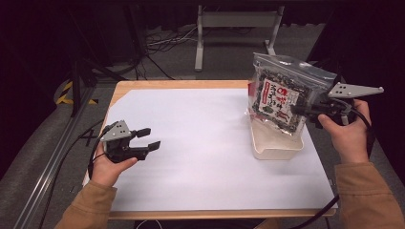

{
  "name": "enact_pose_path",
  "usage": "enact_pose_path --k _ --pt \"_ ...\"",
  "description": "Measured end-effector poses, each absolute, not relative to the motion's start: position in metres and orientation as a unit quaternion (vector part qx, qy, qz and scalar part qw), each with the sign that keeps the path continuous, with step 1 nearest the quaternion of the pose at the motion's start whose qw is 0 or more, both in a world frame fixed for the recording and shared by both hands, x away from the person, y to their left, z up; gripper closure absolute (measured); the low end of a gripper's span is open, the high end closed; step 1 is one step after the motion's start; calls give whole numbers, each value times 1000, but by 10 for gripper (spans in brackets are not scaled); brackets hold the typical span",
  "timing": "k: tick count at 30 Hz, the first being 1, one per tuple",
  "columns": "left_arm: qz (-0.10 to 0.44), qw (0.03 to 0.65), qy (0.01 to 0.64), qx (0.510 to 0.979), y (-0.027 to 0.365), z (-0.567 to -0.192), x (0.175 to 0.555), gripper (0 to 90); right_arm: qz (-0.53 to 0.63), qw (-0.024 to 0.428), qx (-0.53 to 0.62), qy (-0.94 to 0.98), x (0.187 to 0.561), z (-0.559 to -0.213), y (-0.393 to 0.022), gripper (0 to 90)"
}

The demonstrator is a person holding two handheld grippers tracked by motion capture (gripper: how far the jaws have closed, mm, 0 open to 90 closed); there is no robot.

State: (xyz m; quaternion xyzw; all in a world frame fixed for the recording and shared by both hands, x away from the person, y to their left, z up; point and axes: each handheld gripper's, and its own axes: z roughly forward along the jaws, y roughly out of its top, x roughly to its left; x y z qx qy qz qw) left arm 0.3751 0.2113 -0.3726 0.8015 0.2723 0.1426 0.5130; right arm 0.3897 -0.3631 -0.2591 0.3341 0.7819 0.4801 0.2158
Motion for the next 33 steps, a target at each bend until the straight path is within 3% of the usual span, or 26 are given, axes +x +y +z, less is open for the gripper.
enact_pose_path --k 33 --pt "138 508 285 801 218 -380 375 363 440 225 372 786 390 -299 -366 756"
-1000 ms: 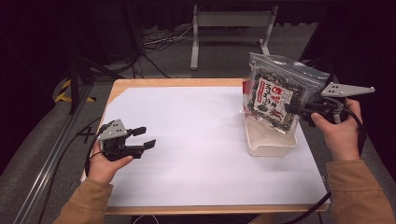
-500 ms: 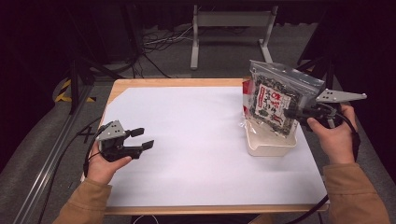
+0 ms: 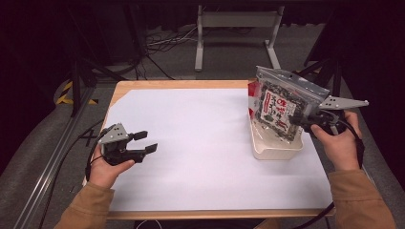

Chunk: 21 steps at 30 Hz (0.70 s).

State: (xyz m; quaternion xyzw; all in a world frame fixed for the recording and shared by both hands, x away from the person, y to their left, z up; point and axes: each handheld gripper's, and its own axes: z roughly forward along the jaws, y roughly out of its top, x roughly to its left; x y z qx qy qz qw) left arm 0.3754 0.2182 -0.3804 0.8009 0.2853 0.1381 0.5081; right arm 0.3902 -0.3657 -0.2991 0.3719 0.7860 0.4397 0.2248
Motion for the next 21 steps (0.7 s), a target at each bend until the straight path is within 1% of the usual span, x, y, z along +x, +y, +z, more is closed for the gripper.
enact_pose_path --k 9,21 --pt "133 507 291 800 218 -381 375 362 437 220 373 788 390 -308 -366 756" --pt "140 504 288 802 218 -382 376 360 430 218 372 793 393 -323 -361 754"
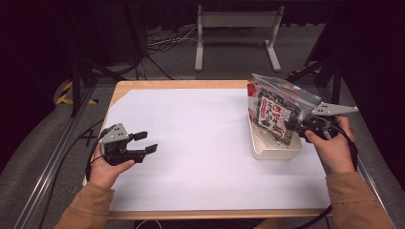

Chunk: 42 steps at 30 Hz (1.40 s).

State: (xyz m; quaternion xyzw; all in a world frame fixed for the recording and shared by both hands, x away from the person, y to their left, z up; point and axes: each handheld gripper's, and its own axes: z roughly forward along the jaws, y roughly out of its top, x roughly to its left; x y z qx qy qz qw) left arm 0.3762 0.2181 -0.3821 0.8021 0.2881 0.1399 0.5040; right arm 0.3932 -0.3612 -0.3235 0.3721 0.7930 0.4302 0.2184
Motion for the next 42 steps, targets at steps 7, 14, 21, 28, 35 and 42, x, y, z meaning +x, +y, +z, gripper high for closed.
enact_pose_path --k 7,14,21,28,35,42 --pt "134 504 288 803 217 -382 376 359 422 218 373 797 395 -329 -356 754" --pt "134 504 290 802 217 -383 375 359 447 211 386 779 391 -345 -362 753" --pt "135 502 294 802 220 -383 374 359 460 211 388 770 389 -351 -368 748" --pt "134 503 302 799 225 -387 366 358 460 204 401 765 393 -345 -369 701" --pt "135 505 305 796 231 -389 358 358 485 229 413 736 380 -340 -368 415" --pt "135 503 301 799 230 -391 346 358 483 254 403 735 361 -334 -367 364"
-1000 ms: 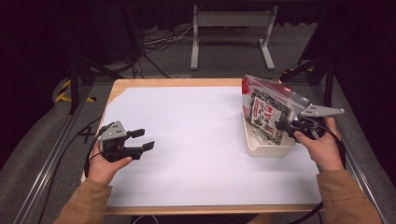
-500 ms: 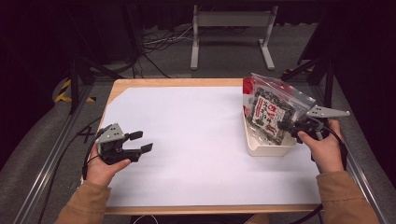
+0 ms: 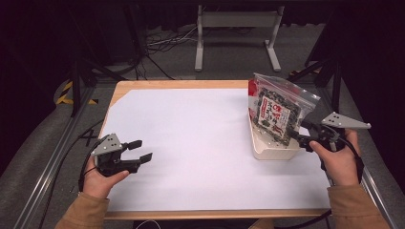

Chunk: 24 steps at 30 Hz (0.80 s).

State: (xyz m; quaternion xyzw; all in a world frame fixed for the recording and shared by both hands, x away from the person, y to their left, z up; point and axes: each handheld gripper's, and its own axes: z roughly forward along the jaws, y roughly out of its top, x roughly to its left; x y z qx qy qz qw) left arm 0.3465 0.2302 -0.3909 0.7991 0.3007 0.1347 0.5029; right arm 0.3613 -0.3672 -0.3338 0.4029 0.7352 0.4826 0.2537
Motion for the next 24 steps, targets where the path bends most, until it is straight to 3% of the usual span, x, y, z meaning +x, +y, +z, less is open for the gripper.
enact_pose_path --k 15,24 --pt "137 506 292 800 234 -395 326 353 481 276 378 742 325 -327 -354 347" --pt "133 511 295 796 237 -398 318 349 516 234 320 759 310 -336 -331 322"
